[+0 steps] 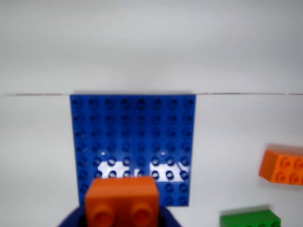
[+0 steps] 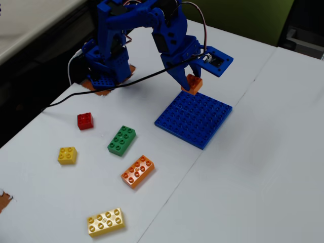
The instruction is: Pick up the 2x2 orange block and go up the 8x8 blue block.
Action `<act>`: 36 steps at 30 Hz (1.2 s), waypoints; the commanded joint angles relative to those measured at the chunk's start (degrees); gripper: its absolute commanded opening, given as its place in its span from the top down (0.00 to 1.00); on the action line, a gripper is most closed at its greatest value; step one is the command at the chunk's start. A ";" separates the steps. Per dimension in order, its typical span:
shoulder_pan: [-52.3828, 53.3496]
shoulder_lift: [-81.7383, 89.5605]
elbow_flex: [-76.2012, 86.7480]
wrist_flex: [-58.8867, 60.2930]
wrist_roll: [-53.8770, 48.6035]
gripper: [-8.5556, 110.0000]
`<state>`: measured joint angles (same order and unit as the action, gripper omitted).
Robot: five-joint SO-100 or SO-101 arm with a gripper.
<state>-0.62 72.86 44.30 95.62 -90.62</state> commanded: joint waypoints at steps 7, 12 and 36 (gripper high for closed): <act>0.62 2.20 -1.23 1.49 -0.53 0.93; 0.70 2.11 -0.88 1.49 -0.53 0.93; 0.44 -0.44 -1.05 -2.46 1.41 0.93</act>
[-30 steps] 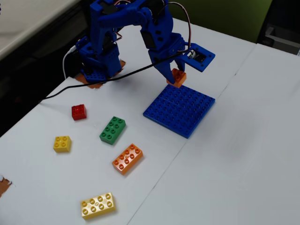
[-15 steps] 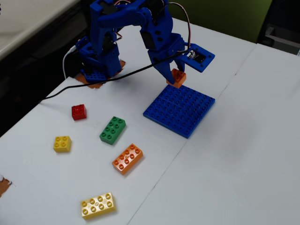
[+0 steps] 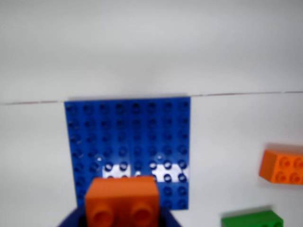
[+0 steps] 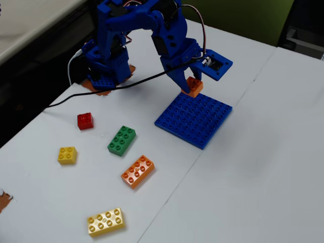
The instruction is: Pick up the 2x2 orange block and go up the 8x8 blue block.
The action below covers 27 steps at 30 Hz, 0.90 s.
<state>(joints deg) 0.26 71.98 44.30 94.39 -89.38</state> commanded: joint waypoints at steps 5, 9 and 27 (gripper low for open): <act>-0.62 -0.26 -0.97 -2.02 0.18 0.93; -0.88 -0.35 -0.97 -2.02 0.18 0.93; -1.76 -0.35 -0.26 -1.41 -0.53 0.93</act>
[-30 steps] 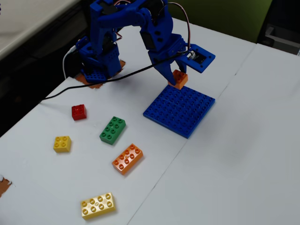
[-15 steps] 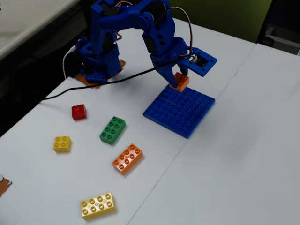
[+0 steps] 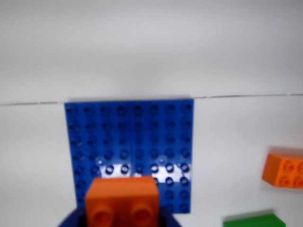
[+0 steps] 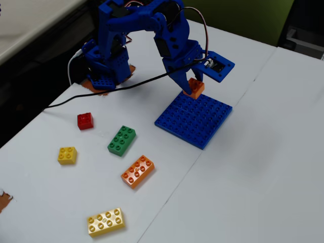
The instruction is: Pick up the 2x2 orange block and go up the 8x8 blue block.
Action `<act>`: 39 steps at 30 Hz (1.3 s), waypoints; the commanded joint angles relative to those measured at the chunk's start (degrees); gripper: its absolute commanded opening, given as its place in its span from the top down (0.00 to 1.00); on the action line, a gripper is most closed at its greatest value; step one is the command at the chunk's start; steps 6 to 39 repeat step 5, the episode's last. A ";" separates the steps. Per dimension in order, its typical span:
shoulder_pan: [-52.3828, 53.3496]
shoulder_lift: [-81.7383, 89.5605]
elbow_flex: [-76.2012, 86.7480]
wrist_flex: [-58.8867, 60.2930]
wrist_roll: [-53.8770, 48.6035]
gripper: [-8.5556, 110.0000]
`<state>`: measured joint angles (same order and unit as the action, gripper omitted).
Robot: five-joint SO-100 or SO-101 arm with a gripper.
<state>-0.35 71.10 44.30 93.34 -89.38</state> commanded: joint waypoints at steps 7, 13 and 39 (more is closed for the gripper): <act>-1.32 0.53 -0.26 0.26 -0.79 0.93; -1.32 0.53 -0.26 0.26 -0.79 0.93; -1.32 0.53 -0.26 0.26 -0.79 0.93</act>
